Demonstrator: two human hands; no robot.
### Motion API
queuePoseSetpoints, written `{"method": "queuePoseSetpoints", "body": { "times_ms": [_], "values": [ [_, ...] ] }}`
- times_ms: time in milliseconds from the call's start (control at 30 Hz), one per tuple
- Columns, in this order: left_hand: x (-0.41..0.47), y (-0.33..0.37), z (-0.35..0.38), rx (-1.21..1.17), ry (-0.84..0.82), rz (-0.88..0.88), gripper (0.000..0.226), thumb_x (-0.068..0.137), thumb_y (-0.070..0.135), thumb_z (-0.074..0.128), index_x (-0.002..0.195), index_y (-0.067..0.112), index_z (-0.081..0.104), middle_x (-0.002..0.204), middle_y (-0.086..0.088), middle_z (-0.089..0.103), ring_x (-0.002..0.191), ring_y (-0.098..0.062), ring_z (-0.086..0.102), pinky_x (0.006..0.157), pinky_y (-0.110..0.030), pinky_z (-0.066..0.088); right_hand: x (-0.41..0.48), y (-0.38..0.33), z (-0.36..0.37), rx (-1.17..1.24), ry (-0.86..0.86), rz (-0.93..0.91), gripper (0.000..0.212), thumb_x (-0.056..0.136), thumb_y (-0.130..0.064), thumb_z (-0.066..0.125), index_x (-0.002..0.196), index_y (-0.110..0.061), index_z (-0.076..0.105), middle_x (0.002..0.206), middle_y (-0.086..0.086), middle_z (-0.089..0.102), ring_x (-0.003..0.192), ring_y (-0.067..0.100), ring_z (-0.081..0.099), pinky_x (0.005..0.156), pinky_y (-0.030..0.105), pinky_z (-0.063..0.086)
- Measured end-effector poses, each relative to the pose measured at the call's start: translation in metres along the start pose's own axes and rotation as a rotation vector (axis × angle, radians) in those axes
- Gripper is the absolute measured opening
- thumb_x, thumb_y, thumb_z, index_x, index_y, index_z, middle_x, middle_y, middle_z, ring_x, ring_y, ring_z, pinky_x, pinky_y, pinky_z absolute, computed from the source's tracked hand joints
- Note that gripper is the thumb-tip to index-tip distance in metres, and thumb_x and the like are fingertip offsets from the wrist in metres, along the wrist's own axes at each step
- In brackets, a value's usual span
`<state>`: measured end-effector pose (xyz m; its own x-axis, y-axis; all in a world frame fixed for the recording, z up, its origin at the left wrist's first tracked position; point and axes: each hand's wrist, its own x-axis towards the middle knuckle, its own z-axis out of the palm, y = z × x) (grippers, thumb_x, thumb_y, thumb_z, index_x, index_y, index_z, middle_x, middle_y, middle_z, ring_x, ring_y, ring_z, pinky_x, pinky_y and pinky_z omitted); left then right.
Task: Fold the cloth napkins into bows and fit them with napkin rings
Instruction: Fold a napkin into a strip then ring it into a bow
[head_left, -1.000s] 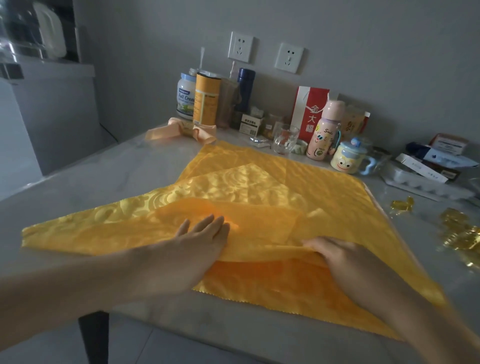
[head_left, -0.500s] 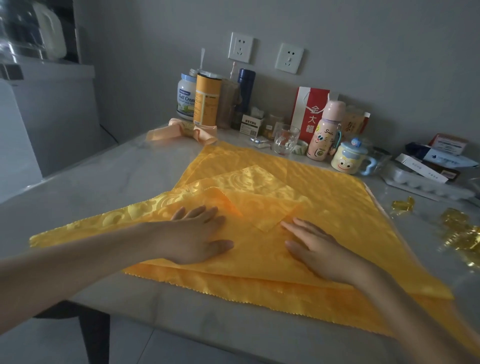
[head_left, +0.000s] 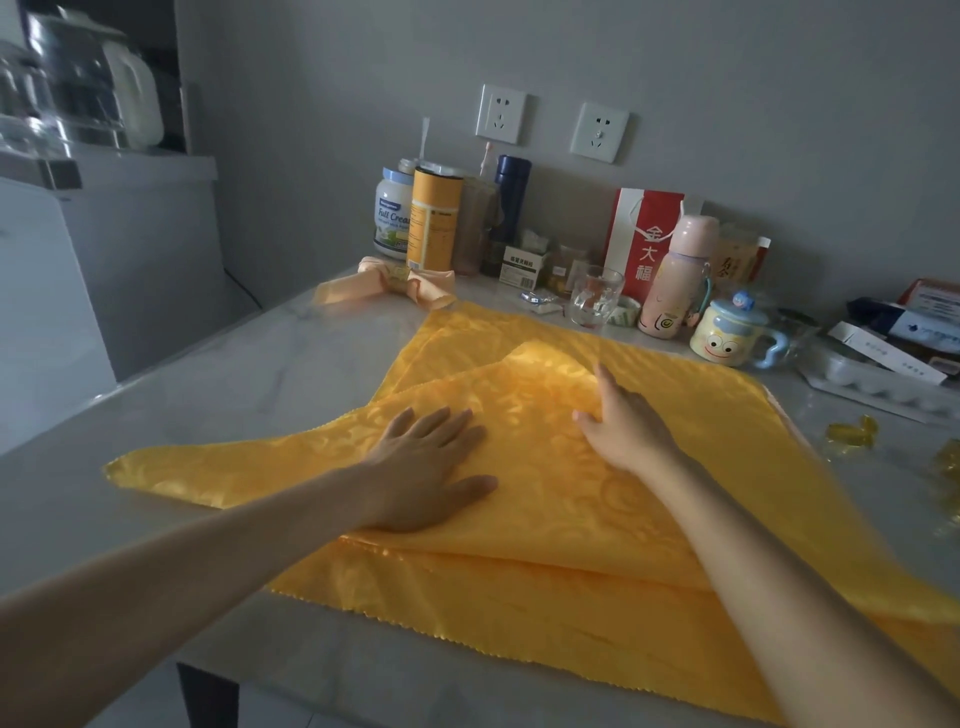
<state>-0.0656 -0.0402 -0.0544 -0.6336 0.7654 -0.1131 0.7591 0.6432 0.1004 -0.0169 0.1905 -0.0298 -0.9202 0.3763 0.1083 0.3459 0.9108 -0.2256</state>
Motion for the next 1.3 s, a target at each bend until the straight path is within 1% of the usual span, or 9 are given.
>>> {"method": "queuePoseSetpoints", "body": {
  "times_ms": [67, 233, 333, 433, 867, 1033, 1133, 1200, 1300],
  "values": [
    [0.001, -0.001, 0.001, -0.011, 0.012, 0.001, 0.07, 0.091, 0.064, 0.014, 0.15, 0.031, -0.005, 0.157, 0.009, -0.013, 0.144, -0.01, -0.014, 0.117, -0.038, -0.011, 0.006, -0.002, 0.003, 0.055, 0.035, 0.065, 0.077, 0.096, -0.031, 0.046, 0.149, -0.011, -0.006, 0.151, 0.013, 0.028, 0.13, 0.03, 0.039, 0.099, 0.038, 0.042],
    [0.002, -0.002, 0.001, -0.038, 0.015, 0.007, 0.069, 0.091, 0.064, 0.015, 0.15, 0.032, -0.003, 0.157, 0.01, -0.012, 0.144, -0.009, -0.014, 0.117, -0.038, -0.01, -0.001, -0.007, 0.024, 0.023, -0.051, -0.092, 0.059, 0.098, -0.045, 0.036, 0.148, -0.019, 0.02, 0.155, 0.003, 0.023, 0.142, 0.021, 0.021, 0.114, 0.035, 0.02],
    [0.003, -0.006, 0.002, -0.048, 0.004, 0.022, 0.069, 0.091, 0.065, 0.015, 0.15, 0.033, -0.003, 0.157, 0.011, -0.011, 0.144, -0.008, -0.013, 0.117, -0.037, -0.011, -0.002, -0.003, 0.027, -0.032, -0.18, -0.095, 0.062, 0.095, -0.056, 0.024, 0.15, -0.028, 0.015, 0.159, -0.002, 0.004, 0.146, 0.016, 0.0, 0.117, 0.036, 0.001],
    [0.004, -0.009, 0.002, -0.045, 0.001, 0.019, 0.07, 0.091, 0.065, 0.015, 0.15, 0.033, -0.003, 0.157, 0.011, -0.011, 0.144, -0.008, -0.013, 0.117, -0.037, -0.011, 0.002, -0.002, 0.027, -0.058, -0.224, -0.079, 0.064, 0.094, -0.06, 0.021, 0.15, -0.03, 0.011, 0.159, -0.005, -0.002, 0.146, 0.015, -0.006, 0.116, 0.038, -0.003],
    [0.013, -0.02, -0.005, -0.033, -0.017, 0.015, 0.07, 0.091, 0.064, 0.016, 0.15, 0.032, -0.003, 0.157, 0.01, -0.01, 0.144, -0.009, -0.011, 0.117, -0.038, -0.01, 0.014, -0.009, 0.027, -0.07, -0.259, -0.036, 0.066, 0.093, -0.061, 0.019, 0.15, -0.03, 0.006, 0.159, -0.005, -0.004, 0.146, 0.014, -0.005, 0.117, 0.041, -0.003],
    [0.014, -0.02, -0.011, -0.005, -0.021, -0.002, 0.069, 0.091, 0.065, 0.017, 0.15, 0.033, 0.001, 0.158, 0.009, -0.008, 0.144, -0.011, -0.012, 0.115, -0.044, -0.016, -0.012, -0.025, 0.006, 0.198, -0.146, -0.119, 0.063, 0.097, -0.049, 0.031, 0.151, -0.023, 0.012, 0.158, -0.002, 0.012, 0.145, 0.014, 0.011, 0.116, 0.033, 0.017],
    [0.009, -0.005, -0.015, 0.046, 0.073, -0.026, 0.062, 0.097, 0.055, 0.016, 0.151, 0.025, 0.009, 0.159, 0.004, -0.002, 0.145, -0.015, -0.012, 0.115, -0.048, -0.013, -0.051, -0.03, -0.006, 0.194, -0.173, -0.206, 0.053, 0.099, -0.041, 0.035, 0.147, -0.022, 0.026, 0.154, -0.007, 0.023, 0.141, 0.008, 0.021, 0.109, 0.02, 0.019],
    [0.003, 0.017, -0.015, -0.007, 0.145, 0.04, 0.054, 0.101, 0.042, 0.023, 0.15, 0.021, 0.014, 0.159, 0.003, 0.004, 0.145, -0.013, -0.008, 0.117, -0.044, -0.01, -0.072, -0.03, -0.008, 0.164, -0.187, -0.243, 0.047, 0.101, -0.035, 0.033, 0.146, -0.022, 0.03, 0.154, -0.009, 0.024, 0.141, 0.005, 0.018, 0.107, 0.014, 0.016],
    [-0.002, 0.049, -0.007, -0.141, 0.098, 0.151, 0.052, 0.102, 0.032, 0.026, 0.15, 0.02, 0.013, 0.158, 0.005, 0.006, 0.145, -0.009, -0.004, 0.118, -0.039, -0.009, -0.083, -0.027, 0.003, 0.092, -0.199, -0.281, 0.046, 0.102, -0.03, 0.03, 0.146, -0.019, 0.029, 0.155, -0.005, 0.022, 0.143, 0.007, 0.014, 0.113, 0.019, 0.013]
  ]
}}
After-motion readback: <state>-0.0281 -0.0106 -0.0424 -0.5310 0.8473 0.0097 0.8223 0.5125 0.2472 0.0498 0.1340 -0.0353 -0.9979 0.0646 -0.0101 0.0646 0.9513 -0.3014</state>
